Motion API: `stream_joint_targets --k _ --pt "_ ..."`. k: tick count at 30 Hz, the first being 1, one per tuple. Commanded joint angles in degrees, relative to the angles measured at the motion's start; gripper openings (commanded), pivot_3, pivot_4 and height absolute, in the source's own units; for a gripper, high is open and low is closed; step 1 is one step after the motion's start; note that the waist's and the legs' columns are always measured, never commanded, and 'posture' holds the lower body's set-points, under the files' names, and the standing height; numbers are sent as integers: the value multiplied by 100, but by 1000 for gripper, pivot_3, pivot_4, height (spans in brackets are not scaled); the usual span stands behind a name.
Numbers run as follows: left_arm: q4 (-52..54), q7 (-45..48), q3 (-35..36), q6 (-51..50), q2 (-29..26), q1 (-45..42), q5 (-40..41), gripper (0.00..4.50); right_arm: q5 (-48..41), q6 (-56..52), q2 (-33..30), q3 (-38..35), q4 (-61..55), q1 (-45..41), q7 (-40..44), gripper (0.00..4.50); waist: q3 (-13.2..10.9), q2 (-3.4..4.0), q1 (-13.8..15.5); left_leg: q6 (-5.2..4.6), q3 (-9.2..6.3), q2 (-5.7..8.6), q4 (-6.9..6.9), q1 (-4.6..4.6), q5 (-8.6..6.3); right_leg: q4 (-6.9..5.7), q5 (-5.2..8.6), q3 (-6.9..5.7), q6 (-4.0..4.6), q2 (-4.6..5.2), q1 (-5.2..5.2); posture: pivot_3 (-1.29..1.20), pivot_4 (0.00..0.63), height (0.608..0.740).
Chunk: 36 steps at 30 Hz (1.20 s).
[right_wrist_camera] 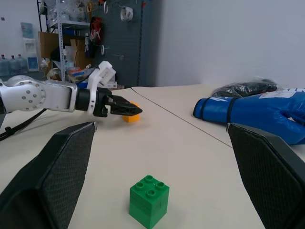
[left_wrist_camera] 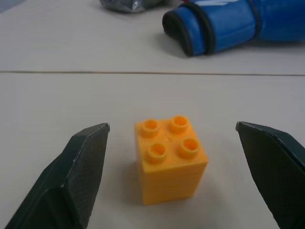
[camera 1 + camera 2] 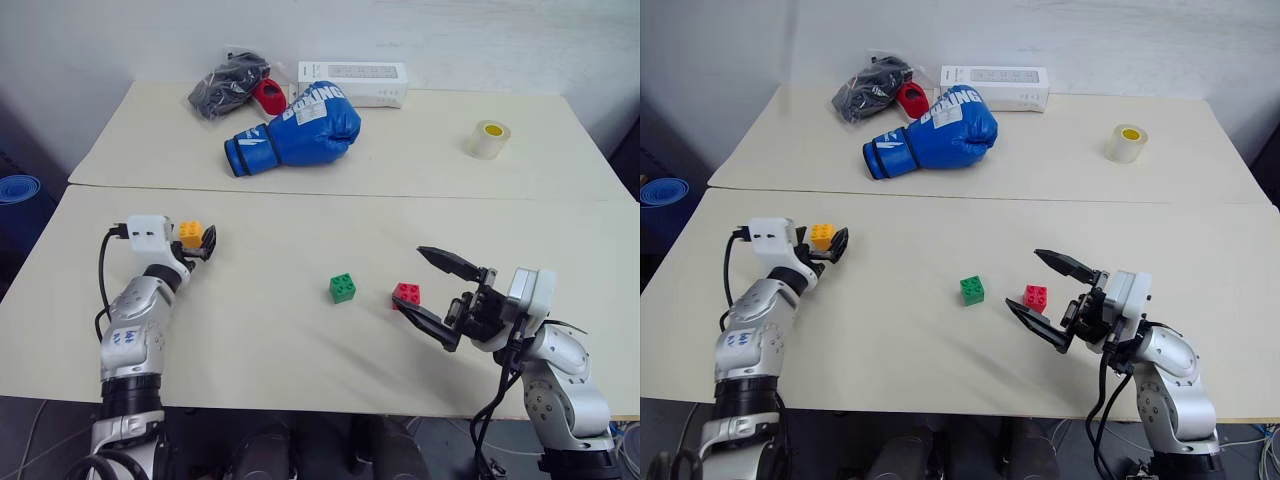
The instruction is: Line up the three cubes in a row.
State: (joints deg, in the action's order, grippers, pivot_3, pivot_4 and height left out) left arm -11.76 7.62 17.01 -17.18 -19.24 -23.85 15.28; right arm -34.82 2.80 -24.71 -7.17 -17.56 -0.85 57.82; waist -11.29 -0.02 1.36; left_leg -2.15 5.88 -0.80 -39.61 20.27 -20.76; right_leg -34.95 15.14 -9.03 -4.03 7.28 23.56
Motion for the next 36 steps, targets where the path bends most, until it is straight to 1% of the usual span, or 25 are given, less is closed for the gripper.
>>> stream_joint_targets --k 1,4,5,11,12,14,15,16,17,19,21,22,24,27,29,32,36 --pt "-115 -4 -66 216 37 -120 -115 4468 30 218 53 -33 -45 52 4 4500 0 0 -1 -1 0 1 0 0 0 0 0 0 -1 2 0 0 150 740" --pt "-27 71 -68 354 93 18 -91 3892 81 283 58 -59 -35 89 -29 4500 0 0 -2 -1 0 2 0 0 1 1 -1 0 -1 3 0 0 150 740" --pt "42 148 -65 378 95 101 -55 3622 90 291 48 -62 -46 114 -31 4500 0 0 -3 -1 0 2 0 0 1 1 -1 0 -1 3 0 0 150 740" --pt "239 546 -27 363 -16 380 90 1687 99 284 -14 -62 -117 195 -22 4500 0 0 -5 0 0 1 -1 -3 1 -1 -1 1 -1 5 -1 0 150 740" --pt "237 649 -4 366 -44 384 145 1495 107 277 -20 -58 -122 194 -24 4500 0 0 -4 0 0 1 -1 -3 2 -1 -1 1 -1 6 -1 0 150 740" --pt "212 1111 -16 405 -162 316 329 1513 114 251 -42 -56 -132 180 -27 4500 0 0 -5 0 0 1 -1 -3 2 -2 -1 1 -1 7 -1 0 150 740" --pt "171 1943 -228 471 -423 195 452 1513 107 220 -71 -61 -146 171 -22 4500 0 0 -3 0 0 1 -1 -3 2 -1 -1 0 -1 7 -1 0 150 740" --pt "137 2552 -383 519 -614 108 537 1513 102 199 -92 -65 -157 166 -18 4500 0 0 0 0 -1 1 -1 -2 2 -1 -1 0 -1 7 -1 0 150 740" --pt "101 2952 -486 557 -743 53 590 1513 97 187 -106 -66 -164 164 -17 4500 0 -1 4 1 -2 0 -2 0 2 -2 0 -3 -1 6 1 0 150 740" --pt "-428 4902 -1125 1164 -1335 -323 460 1513 51 150 -214 -142 -181 204 25 4500 0 -1 16 2 -3 2 -4 4 3 -3 0 -4 0 6 3 0 150 740" --pt "-1015 6357 -1622 1667 -1697 -679 331 1513 26 145 -292 -197 -177 243 45 4500 0 0 2 2 -2 4 -12 6 2 -3 1 -8 1 3 3 0 150 740" --pt "-1299 6732 -1786 1764 -1768 -840 263 1513 28 173 -309 -212 -160 275 57 4500 0 1 -4 2 4 4 -12 4 2 -1 1 -7 1 1 4 0 150 740" --pt "-1997 7235 -2087 2263 -1764 -1263 -16 1513 48 227 -332 -262 -138 354 66 4500 -1 3 -10 2 11 2 -10 2 1 -1 1 -8 1 -17 5 0 150 740" --pt "-2896 7815 -2387 3046 -1514 -1839 -298 1513 85 310 -336 -359 -179 541 49 4500 -2 2 -8 3 17 -7 -12 6 1 -1 1 -8 1 -60 10 0 150 740" --pt "-3391 8028 -2466 3421 -1354 -2087 -407 1513 96 348 -329 -413 -253 676 10 4500 -2 1 -5 3 21 -7 -12 7 1 -2 0 -7 0 -61 13 0 150 740" --pt "-3946 8192 -2569 3832 -1159 -2333 -586 1513 88 376 -341 -497 -426 915 -38 4500 -2 1 -8 2 22 -9 -14 8 1 -2 0 -4 -1 -61 14 0 150 740" --pt "-4272 8211 -2605 4023 -964 -2482 -673 1513 87 386 -372 -618 -584 1166 -85 4500 -2 1 -16 0 23 -10 -14 7 -1 -3 -1 -3 -2 -60 14 0 150 740"
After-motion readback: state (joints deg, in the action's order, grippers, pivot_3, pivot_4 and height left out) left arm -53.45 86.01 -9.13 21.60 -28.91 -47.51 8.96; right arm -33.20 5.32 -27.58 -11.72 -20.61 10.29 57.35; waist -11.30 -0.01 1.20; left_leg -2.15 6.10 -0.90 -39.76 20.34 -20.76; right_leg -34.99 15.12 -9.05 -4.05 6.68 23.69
